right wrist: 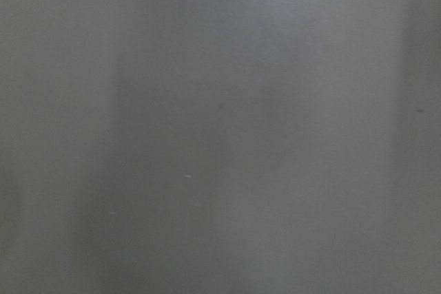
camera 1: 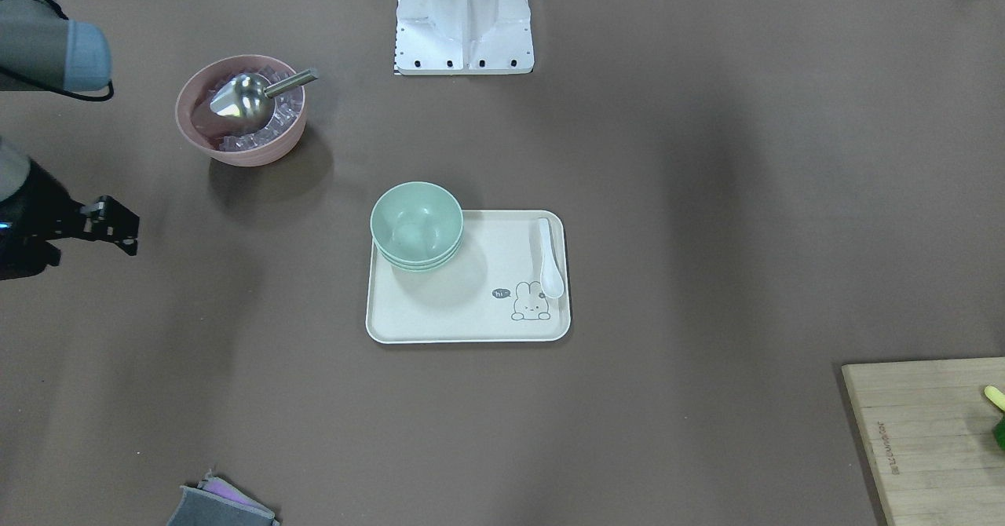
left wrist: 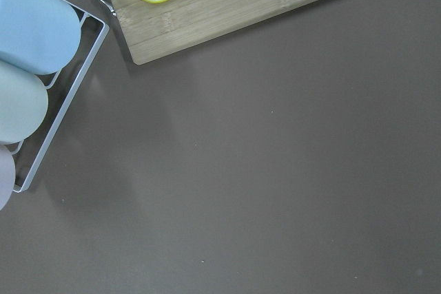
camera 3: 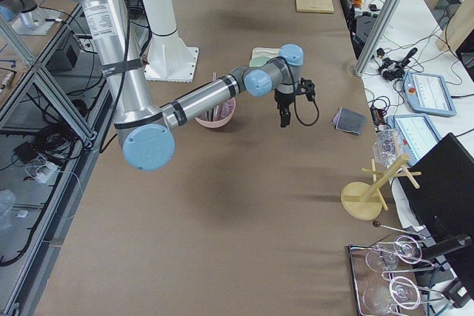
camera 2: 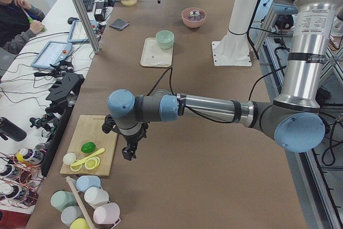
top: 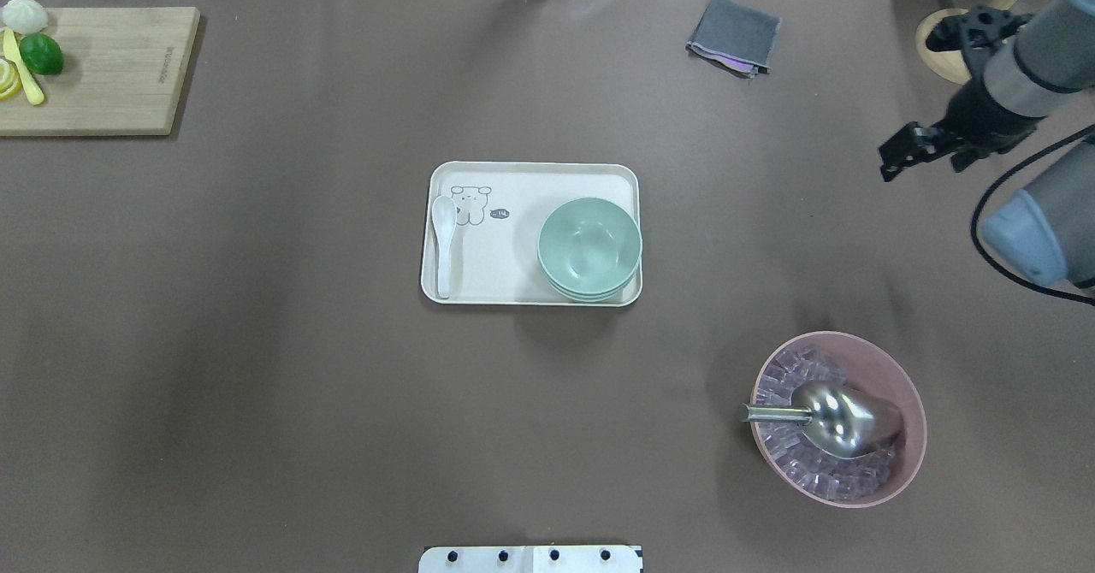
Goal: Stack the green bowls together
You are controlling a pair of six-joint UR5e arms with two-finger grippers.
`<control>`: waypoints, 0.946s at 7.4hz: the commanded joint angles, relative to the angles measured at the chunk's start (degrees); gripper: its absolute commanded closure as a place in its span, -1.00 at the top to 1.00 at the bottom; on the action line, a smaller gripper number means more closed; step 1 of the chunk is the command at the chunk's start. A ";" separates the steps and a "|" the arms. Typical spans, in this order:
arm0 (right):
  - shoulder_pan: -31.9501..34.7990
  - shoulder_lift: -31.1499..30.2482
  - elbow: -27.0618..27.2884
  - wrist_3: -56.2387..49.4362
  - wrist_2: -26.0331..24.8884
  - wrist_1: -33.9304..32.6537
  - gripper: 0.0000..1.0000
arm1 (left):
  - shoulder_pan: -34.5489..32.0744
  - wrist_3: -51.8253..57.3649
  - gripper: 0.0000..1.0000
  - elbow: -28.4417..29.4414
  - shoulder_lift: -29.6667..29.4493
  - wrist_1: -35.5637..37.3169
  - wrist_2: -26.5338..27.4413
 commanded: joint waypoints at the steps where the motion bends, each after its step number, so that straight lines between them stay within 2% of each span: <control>1: 7.91 -8.59 -0.66 -15.19 0.78 -0.52 1.00 | 0.00 0.00 0.96 0.08 0.00 0.01 -0.12; 3: 15.28 -13.26 -1.20 -16.22 1.21 -0.09 1.00 | 0.09 0.00 0.96 0.17 -0.09 0.10 -0.12; 5: 19.09 -15.73 -0.68 -16.31 4.01 -0.26 1.00 | 0.09 -6.38 0.96 -0.27 -0.09 -0.16 -0.21; 7: 22.96 -16.79 -0.76 -16.92 4.11 -0.70 1.00 | 0.00 -6.24 0.96 -0.01 0.78 -1.04 -0.12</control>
